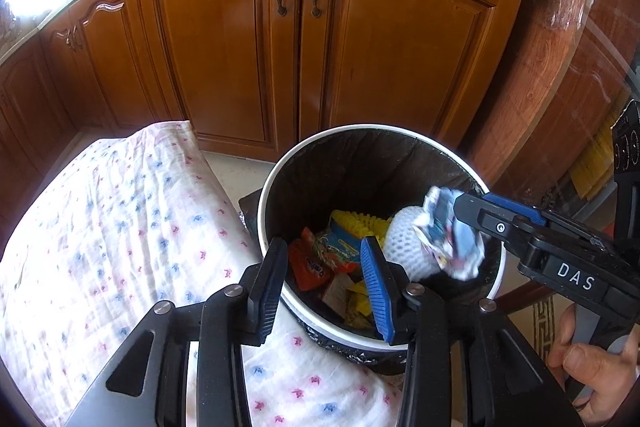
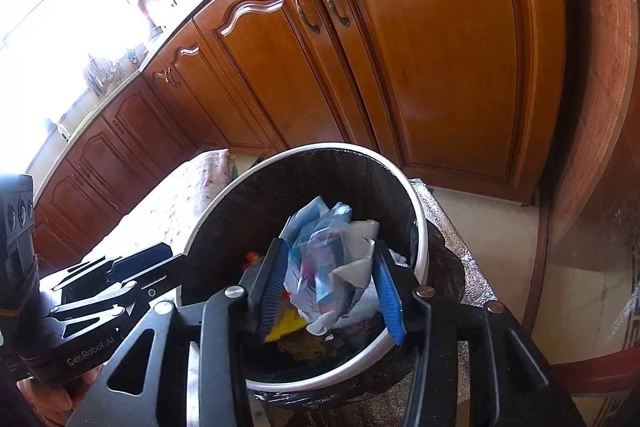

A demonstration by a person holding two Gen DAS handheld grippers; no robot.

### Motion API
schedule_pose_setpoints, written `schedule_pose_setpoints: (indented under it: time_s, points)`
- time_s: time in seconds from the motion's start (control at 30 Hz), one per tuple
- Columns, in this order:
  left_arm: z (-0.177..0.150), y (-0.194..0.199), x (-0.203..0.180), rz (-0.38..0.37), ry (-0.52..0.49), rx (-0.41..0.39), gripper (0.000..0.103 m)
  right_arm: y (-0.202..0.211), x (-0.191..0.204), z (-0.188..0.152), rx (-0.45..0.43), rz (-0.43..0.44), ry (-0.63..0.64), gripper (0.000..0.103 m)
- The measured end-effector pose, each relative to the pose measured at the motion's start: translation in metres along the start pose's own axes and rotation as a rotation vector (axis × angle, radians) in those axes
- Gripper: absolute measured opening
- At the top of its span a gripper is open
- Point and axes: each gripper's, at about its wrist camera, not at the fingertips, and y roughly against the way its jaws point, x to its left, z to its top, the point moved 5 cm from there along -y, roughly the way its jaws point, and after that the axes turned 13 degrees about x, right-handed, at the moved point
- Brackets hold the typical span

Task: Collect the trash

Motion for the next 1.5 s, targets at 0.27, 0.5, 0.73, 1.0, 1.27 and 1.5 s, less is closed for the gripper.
schedule_pose_setpoints:
  time_s: [0.27,0.5,0.73,1.0,1.27,1.5]
  points:
    - [-0.016,0.015,0.011,0.007,0.026,-0.021,0.050,0.015,0.004,-0.007,-0.031,0.036,-0.014,0.083]
    - [-0.040,0.030,0.020,-0.005,0.067,-0.039,0.061,0.033,0.017,-0.025,-0.066,0.075,-0.032,0.096]
    - [-0.083,0.048,0.039,-0.041,0.161,-0.071,0.078,0.047,0.034,-0.057,-0.099,0.111,-0.052,0.099]
    - [-0.138,0.075,0.061,-0.044,0.249,-0.120,0.078,0.063,0.057,-0.098,-0.167,0.111,-0.028,0.100]
    - [-0.188,0.119,0.060,0.014,0.245,-0.212,0.085,0.080,0.081,-0.131,-0.225,0.033,0.018,0.100]
    - [-0.225,0.174,0.061,0.063,0.231,-0.349,0.092,0.112,0.113,-0.145,-0.310,0.000,0.119,0.100]
